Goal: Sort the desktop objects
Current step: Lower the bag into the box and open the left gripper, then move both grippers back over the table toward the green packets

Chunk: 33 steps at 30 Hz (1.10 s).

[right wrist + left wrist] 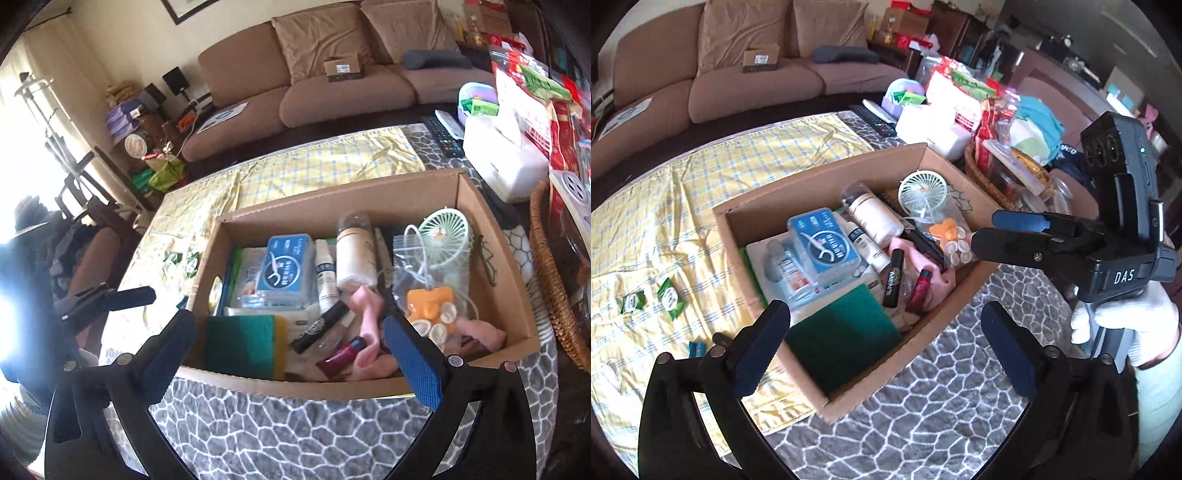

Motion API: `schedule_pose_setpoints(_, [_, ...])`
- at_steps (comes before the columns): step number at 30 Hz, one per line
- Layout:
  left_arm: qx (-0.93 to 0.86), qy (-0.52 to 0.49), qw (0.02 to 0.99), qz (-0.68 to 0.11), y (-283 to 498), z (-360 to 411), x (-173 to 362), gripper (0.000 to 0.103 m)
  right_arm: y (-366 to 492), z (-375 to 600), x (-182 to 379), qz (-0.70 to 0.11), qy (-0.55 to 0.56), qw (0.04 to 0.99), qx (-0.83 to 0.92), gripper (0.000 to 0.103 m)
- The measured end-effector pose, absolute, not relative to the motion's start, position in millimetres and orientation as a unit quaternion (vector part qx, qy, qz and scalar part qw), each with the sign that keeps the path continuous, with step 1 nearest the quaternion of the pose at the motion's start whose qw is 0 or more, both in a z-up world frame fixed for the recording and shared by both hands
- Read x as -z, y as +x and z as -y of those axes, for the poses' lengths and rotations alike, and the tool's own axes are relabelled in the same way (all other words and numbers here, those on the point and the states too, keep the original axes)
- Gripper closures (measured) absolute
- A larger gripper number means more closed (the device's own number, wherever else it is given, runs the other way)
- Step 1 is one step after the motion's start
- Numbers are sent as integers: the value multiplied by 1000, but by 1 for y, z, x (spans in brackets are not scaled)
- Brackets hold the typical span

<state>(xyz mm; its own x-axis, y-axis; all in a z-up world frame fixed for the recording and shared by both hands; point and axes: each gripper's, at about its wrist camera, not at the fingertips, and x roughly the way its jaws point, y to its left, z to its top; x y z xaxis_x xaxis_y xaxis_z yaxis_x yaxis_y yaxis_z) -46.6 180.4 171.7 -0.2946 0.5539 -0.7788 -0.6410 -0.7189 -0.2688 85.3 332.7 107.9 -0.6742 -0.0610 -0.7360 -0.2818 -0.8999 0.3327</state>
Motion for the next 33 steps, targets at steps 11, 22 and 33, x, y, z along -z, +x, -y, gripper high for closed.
schedule_pose_setpoints(11, [-854, -438, 277, -36, -37, -14, -181, 0, 56, -229, -116, -188, -381, 17, -905, 0])
schedule_pose_setpoints(22, [-873, -464, 141, 48, -60, 189, -136, 0, -2, -141, -103, -155, -385, -41, -909, 0])
schedule_pose_setpoints(33, [-865, -473, 165, 9, -111, 164, -102, 0, -86, -114, -63, -142, -421, -25, -896, 0])
